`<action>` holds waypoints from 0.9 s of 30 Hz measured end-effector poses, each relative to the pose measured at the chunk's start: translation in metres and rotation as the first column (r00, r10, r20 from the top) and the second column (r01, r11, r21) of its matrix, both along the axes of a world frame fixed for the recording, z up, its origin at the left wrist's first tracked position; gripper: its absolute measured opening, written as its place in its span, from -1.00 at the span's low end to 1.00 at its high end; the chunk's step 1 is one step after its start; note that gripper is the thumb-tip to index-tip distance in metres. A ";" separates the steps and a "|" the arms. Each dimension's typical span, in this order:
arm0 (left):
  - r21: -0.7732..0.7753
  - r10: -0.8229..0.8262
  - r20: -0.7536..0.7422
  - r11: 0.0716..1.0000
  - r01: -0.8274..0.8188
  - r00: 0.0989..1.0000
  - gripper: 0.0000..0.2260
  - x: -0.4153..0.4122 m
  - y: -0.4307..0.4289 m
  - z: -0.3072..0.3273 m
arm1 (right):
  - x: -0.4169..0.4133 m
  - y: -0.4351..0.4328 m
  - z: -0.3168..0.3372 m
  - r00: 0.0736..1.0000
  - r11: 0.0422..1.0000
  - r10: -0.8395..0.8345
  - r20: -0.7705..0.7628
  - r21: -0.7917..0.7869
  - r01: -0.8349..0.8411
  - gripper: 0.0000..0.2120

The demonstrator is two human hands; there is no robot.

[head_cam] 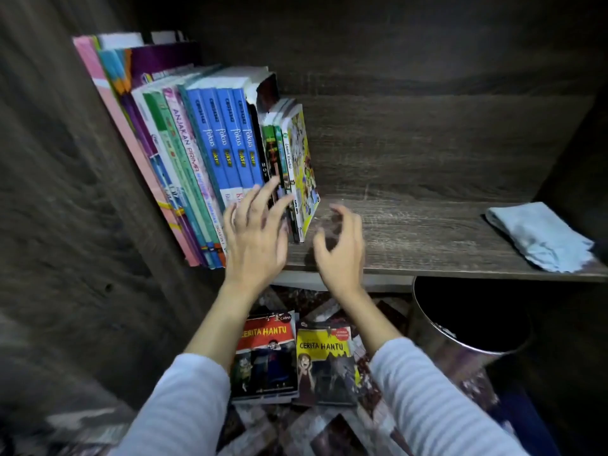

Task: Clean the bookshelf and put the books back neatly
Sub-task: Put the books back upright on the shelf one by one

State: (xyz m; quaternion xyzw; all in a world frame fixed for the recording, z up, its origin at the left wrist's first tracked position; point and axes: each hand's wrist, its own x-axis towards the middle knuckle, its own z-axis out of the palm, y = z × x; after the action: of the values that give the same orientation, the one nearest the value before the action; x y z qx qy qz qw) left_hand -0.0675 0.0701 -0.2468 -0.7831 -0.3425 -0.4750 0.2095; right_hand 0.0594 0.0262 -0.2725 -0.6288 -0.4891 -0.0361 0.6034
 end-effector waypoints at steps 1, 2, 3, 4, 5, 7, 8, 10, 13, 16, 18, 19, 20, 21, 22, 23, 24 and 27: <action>-0.074 -0.015 0.081 0.997 0.021 0.997 -0.70 -0.009 -0.006 -0.012 | -0.005 -0.008 -0.009 0.995 0.994 -0.093 0.034 0.057 0.091 -0.67; -0.139 0.004 0.173 0.990 0.020 0.985 -0.77 -0.019 -0.011 -0.025 | -0.009 -0.014 -0.018 0.987 0.986 -0.149 0.061 0.091 0.143 -0.70; -0.195 0.046 0.253 0.981 0.005 0.967 -0.82 -0.028 -0.016 -0.037 | -0.012 -0.020 -0.029 0.982 0.981 -0.174 0.079 0.099 0.166 -0.74; -0.245 0.086 0.303 0.969 -0.009 0.949 -0.85 -0.039 -0.018 -0.050 | -0.015 -0.025 -0.041 0.979 0.981 -0.184 0.090 0.088 0.176 -0.78; -0.290 0.109 0.325 0.957 -0.011 0.939 -0.85 -0.048 -0.020 -0.062 | -0.019 -0.029 -0.054 0.978 0.983 -0.179 0.102 0.063 0.174 -0.81; -0.400 0.141 0.311 0.916 -0.005 0.940 -0.84 -0.067 -0.022 -0.089 | -0.026 -0.034 -0.080 0.980 0.989 -0.140 0.143 -0.030 0.145 -0.85; -0.464 0.153 0.294 0.886 0.001 0.943 -0.87 -0.074 -0.023 -0.102 | -0.030 -0.037 -0.093 0.979 0.987 -0.116 0.168 -0.091 0.133 -0.85; -0.605 0.170 0.231 0.797 0.005 0.958 -0.93 -0.084 -0.027 -0.124 | -0.034 -0.040 -0.116 0.975 0.964 -0.065 0.211 -0.239 0.116 -0.80; -0.844 0.158 -0.015 0.527 -0.097 0.987 -0.85 -0.087 -0.022 -0.158 | -0.039 -0.040 -0.146 0.981 0.864 -0.009 0.193 -0.493 0.105 -0.68; -0.912 0.067 -0.361 0.184 -0.368 0.930 -0.71 -0.087 -0.010 -0.197 | -0.041 -0.032 -0.180 0.995 0.705 0.024 0.094 -0.708 0.050 -0.60; -0.926 0.072 -0.375 0.008 -0.377 0.924 -0.67 -0.089 -0.008 -0.216 | -0.043 -0.026 -0.199 0.999 0.615 0.038 0.027 -0.789 -0.002 -0.59; -0.933 0.095 -0.359 -0.061 -0.355 0.928 -0.64 -0.091 -0.008 -0.227 | -0.045 -0.023 -0.209 0.999 0.563 0.042 -0.032 -0.825 -0.050 -0.55; -0.939 0.131 -0.339 -0.114 -0.325 0.932 -0.61 -0.093 -0.006 -0.236 | -0.046 -0.021 -0.216 0.995 0.531 0.040 -0.097 -0.841 -0.103 -0.50; -0.944 0.170 -0.310 -0.170 -0.282 0.935 -0.58 -0.094 -0.005 -0.244 | -0.047 -0.019 -0.223 0.984 0.493 0.029 -0.173 -0.854 -0.165 -0.46; -0.949 0.214 -0.269 -0.223 -0.221 0.939 -0.55 -0.094 -0.003 -0.252 | -0.049 -0.016 -0.234 0.968 0.475 0.009 -0.252 -0.851 -0.225 -0.42; -0.951 0.261 -0.219 -0.274 -0.145 0.940 -0.52 -0.092 -0.002 -0.259 | -0.050 -0.014 -0.243 0.938 0.450 -0.016 -0.346 -0.840 -0.302 -0.38; -0.946 0.310 -0.168 -0.319 -0.064 0.936 -0.51 -0.091 -0.002 -0.264 | -0.051 -0.013 -0.251 0.898 0.443 -0.026 -0.439 -0.811 -0.383 -0.34; -0.906 0.417 -0.061 -0.404 0.125 0.907 -0.63 -0.086 -0.001 -0.276 | -0.057 -0.010 -0.274 0.754 0.422 -0.082 -0.652 -0.708 -0.566 -0.36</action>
State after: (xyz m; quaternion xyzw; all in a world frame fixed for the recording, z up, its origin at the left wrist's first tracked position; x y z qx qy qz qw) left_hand -0.1531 0.0691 -0.5229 -0.4549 -0.7150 -0.0636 -0.5271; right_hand 0.0028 0.0167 -0.5460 -0.7382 -0.3085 0.5148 0.3081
